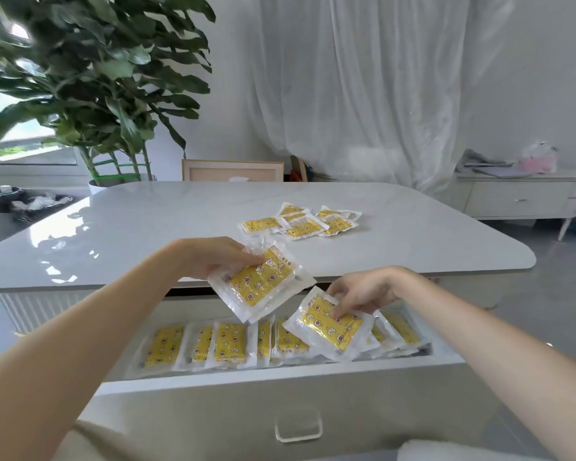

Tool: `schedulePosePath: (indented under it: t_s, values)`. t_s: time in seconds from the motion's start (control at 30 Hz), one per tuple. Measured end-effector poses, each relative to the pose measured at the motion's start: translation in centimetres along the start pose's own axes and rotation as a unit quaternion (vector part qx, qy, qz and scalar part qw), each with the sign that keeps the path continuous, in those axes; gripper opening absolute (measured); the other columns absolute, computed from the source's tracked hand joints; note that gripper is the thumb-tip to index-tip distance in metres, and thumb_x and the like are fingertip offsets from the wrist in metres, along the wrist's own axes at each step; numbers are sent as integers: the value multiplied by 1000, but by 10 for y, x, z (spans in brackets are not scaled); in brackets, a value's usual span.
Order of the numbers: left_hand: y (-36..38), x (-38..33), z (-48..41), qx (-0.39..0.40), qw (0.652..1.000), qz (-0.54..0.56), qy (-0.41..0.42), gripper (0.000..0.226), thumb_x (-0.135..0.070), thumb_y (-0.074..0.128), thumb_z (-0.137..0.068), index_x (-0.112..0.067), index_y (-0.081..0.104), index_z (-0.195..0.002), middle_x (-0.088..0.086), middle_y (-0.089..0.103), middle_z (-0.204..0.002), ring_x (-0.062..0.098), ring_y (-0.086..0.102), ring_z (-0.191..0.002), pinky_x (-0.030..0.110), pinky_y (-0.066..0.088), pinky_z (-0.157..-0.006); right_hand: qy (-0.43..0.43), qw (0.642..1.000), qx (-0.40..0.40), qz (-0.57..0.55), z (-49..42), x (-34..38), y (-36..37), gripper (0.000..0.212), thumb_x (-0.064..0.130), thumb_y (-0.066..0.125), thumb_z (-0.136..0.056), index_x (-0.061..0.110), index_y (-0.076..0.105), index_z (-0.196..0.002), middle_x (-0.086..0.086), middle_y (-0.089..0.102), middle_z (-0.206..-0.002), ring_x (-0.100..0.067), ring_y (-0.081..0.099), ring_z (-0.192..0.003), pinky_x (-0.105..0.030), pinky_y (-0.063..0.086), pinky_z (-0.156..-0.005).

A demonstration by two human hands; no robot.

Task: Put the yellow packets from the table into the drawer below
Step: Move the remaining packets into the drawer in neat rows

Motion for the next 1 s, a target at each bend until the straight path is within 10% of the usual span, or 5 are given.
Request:
schedulePosePath:
  t_s: [0.2, 0.43, 0.57, 0.87, 1.0]
  values:
    - [42, 19, -12, 39, 987, -156, -10, 32, -35, 57, -93, -9, 66, -109, 4, 72, -108, 21, 68, -104, 34, 50, -98, 52, 995, -69, -43, 0, -59, -12, 28, 5, 60, -92, 12, 53, -119, -8, 70, -100, -22, 69, -87, -40, 57, -83]
    - [77, 34, -34, 56, 979, -194, 8, 23, -26, 52, -97, -7, 59, -87, 0, 61, -82, 14, 56, -75, 25, 47, -77, 100, 961, -196, -168, -14, -113, -32, 44, -9, 56, -89, 7, 48, -130, -19, 64, -115, -30, 68, -92, -41, 59, -76]
    - [89, 37, -49, 41, 978, -206, 11, 19, -25, 51, -96, -10, 57, -84, 1, 60, -83, 15, 54, -77, 30, 47, -79, 110, 946, -282, -118, -28, -140, -51, 59, -6, 64, -82, 11, 49, -136, -15, 58, -131, -29, 61, -113, -42, 52, -96]
    - [108, 34, -81, 8, 975, -222, 23, 26, -24, 50, -96, -15, 44, -72, -3, 44, -69, 12, 42, -62, 23, 35, -62, 147, 890, -430, 42, -6, -141, -64, 46, -8, 48, -88, 3, 43, -132, -16, 53, -130, -31, 54, -117, -33, 47, -88]
    - [115, 36, -88, 23, 975, -219, 24, 19, -31, 51, -95, -12, 51, -91, -4, 49, -79, 13, 47, -75, 26, 39, -77, 126, 899, -389, 156, -16, -139, -63, 57, 2, 55, -86, 9, 36, -139, -16, 41, -140, -34, 41, -130, -37, 42, -101]
Point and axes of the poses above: each hand's wrist, its own z-axis away from the middle knuckle, its own y-axis out of the palm, x = y × z, the point moved 7 cm from there along -z, towards the middle knuckle
